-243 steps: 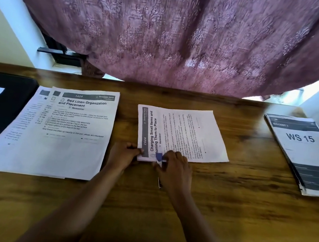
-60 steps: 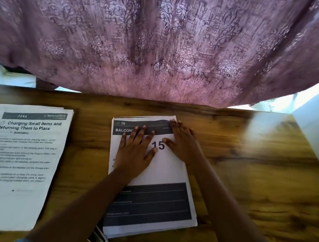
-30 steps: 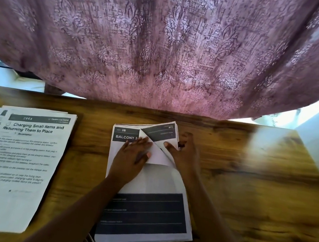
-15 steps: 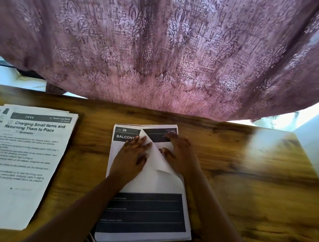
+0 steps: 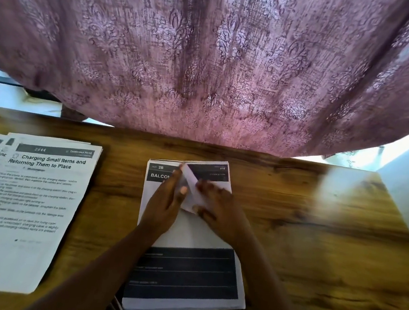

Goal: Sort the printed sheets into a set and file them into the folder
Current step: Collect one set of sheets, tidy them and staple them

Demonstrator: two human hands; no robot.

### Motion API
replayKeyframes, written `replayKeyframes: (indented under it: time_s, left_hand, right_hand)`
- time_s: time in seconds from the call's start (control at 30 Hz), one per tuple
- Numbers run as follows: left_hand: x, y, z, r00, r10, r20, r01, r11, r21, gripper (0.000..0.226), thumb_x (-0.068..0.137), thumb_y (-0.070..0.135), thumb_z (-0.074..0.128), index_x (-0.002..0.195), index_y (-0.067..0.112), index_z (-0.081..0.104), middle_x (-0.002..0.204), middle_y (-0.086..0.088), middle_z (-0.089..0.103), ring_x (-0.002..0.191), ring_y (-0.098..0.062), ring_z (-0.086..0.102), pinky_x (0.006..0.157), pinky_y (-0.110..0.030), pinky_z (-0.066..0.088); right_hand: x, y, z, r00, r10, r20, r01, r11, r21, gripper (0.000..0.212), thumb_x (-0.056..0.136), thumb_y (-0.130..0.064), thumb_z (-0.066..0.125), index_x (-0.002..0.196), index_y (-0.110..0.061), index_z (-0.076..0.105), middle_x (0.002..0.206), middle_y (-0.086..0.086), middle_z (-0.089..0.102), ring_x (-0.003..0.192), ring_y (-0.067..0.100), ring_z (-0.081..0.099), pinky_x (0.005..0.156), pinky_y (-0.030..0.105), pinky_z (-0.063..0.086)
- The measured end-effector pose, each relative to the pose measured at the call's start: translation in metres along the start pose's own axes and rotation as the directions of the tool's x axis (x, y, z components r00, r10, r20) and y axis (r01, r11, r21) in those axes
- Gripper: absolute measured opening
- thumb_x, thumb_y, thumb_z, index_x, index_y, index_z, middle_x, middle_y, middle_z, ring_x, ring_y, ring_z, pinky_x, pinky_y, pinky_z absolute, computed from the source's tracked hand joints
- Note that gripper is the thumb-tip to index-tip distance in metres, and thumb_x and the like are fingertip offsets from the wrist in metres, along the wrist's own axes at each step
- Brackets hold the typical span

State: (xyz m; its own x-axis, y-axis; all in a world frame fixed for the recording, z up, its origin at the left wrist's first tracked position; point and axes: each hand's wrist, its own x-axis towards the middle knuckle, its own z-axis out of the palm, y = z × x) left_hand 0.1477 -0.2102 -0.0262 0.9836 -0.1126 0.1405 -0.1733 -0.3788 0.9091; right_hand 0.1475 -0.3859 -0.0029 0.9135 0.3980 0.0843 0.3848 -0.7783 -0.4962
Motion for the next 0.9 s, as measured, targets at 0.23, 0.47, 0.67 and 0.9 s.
replayKeyframes:
  time_s: [0.23,0.47,0.67,0.9]
  left_hand:
    - [0.01,-0.025,0.002,0.987,0.094,0.131,-0.148,0.854,0.499,0.045,0.096,0.028,0.044,0.14,0.02,0.047,0.154,-0.003,0.031,0.145,-0.024,0.024,0.118,-0.044,0.021]
    - [0.011,-0.02,0.001,0.989,0.044,0.143,-0.119,0.814,0.569,0.045,0.101,0.027,0.043,0.146,0.025,0.036,0.157,0.002,0.025,0.147,-0.018,0.016,0.116,-0.028,0.004]
    - [0.009,-0.016,0.0,0.996,0.001,0.095,-0.043,0.895,0.444,0.056,0.097,0.044,0.038,0.148,0.024,0.031,0.156,0.002,0.027,0.145,-0.018,0.023,0.118,-0.035,0.017]
    - [0.005,-0.009,-0.003,0.998,0.068,0.006,-0.068,0.985,0.161,0.051,0.098,0.041,0.043,0.145,0.035,0.027,0.157,0.005,0.024,0.144,-0.014,0.024,0.114,-0.031,0.027]
  right_hand:
    - [0.007,0.014,0.0,0.995,0.103,-0.014,-0.1,0.987,0.125,0.035,0.099,-0.03,0.046,0.13,-0.016,0.054,0.131,0.006,0.058,0.12,0.021,0.055,0.101,0.026,0.04]
    - [0.027,0.037,-0.005,0.991,0.128,-0.035,-0.133,0.954,-0.269,0.056,0.094,-0.04,0.052,0.142,-0.016,0.038,0.141,0.007,0.049,0.126,0.024,0.049,0.11,0.037,0.03]
    - [0.017,-0.001,-0.01,0.835,0.473,-0.281,-0.388,0.868,0.309,0.063,0.089,-0.041,0.062,0.141,-0.015,0.037,0.138,0.007,0.052,0.118,0.023,0.054,0.094,0.024,0.04]
    - [0.003,-0.008,0.006,0.96,-0.1,0.262,0.126,0.989,-0.081,0.051,0.098,-0.048,0.027,0.135,-0.023,0.051,0.15,0.001,0.038,0.143,0.019,0.024,0.115,0.031,0.016]
